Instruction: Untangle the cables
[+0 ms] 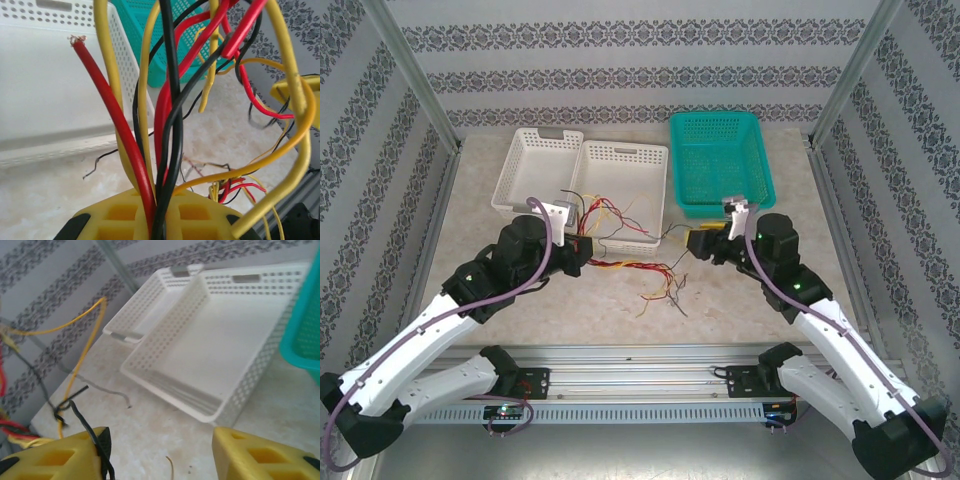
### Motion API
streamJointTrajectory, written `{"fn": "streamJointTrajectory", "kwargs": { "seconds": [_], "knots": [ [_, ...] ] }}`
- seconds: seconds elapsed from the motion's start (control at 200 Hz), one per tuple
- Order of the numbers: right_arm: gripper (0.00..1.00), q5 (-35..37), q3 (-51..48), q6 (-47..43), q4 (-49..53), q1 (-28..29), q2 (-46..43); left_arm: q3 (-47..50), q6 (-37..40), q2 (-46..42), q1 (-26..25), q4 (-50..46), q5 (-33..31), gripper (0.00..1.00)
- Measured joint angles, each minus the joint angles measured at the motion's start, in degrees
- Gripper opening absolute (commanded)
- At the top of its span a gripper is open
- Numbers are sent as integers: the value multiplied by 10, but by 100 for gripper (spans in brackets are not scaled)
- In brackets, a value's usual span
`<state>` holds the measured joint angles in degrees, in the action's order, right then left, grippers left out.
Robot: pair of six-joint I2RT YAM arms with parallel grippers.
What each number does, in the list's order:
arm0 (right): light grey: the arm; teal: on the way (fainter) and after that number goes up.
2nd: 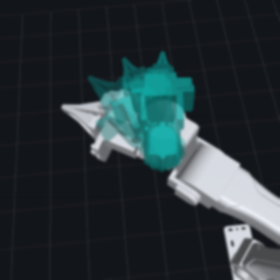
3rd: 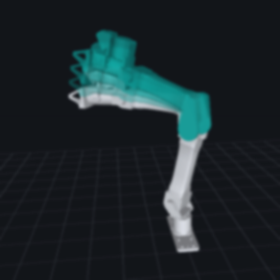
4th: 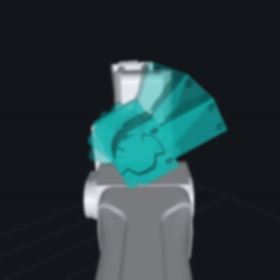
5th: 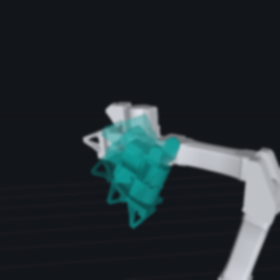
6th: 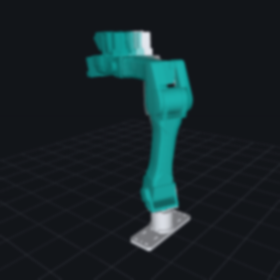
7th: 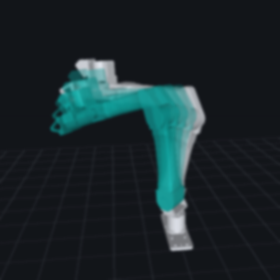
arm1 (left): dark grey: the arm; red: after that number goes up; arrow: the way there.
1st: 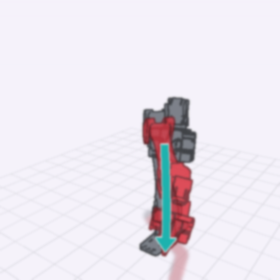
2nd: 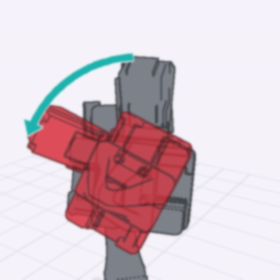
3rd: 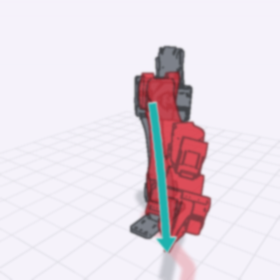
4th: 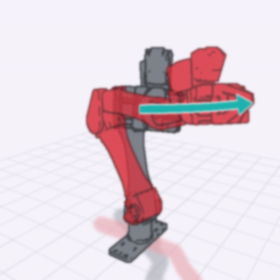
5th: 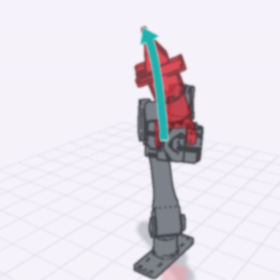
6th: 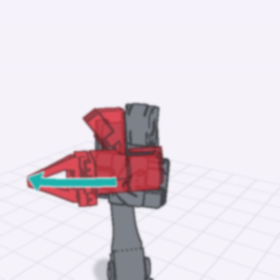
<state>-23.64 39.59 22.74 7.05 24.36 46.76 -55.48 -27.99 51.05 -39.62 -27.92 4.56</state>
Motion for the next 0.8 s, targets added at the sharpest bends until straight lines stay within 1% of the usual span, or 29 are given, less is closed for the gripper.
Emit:
{"fn": "streamJointTrajectory", "kwargs": {
  "seconds": [0.16, 0.28, 0.435, 0.515, 0.565, 0.674, 0.799],
  "knots": [
    [68, 2, 0, -29, -1, 70, 5, 4, -21, 21, 0, 36, 22, 0],
    [70, 19, 7, -42, 1, 100, 11, 3, -34, 37, 0, 49, 22, 0],
    [72, 59, 15, -59, -2, 129, 5, -5, -52, 61, 0, 48, -4, 0],
    [81, 98, 13, -60, -5, 134, -13, -9, -57, 68, 0, 48, -23, 0],
    [84, 132, 7, -61, -12, 134, -35, -9, -58, 68, 0, 48, -35, 0],
    [85, 194, -1, -43, -13, 118, -82, -12, -57, 68, 0, 49, -53, 0],
    [86, 218, 1, -10, -8, 82, -87, -12, -57, 72, 0, 48, -58, 0]
  ]
}}
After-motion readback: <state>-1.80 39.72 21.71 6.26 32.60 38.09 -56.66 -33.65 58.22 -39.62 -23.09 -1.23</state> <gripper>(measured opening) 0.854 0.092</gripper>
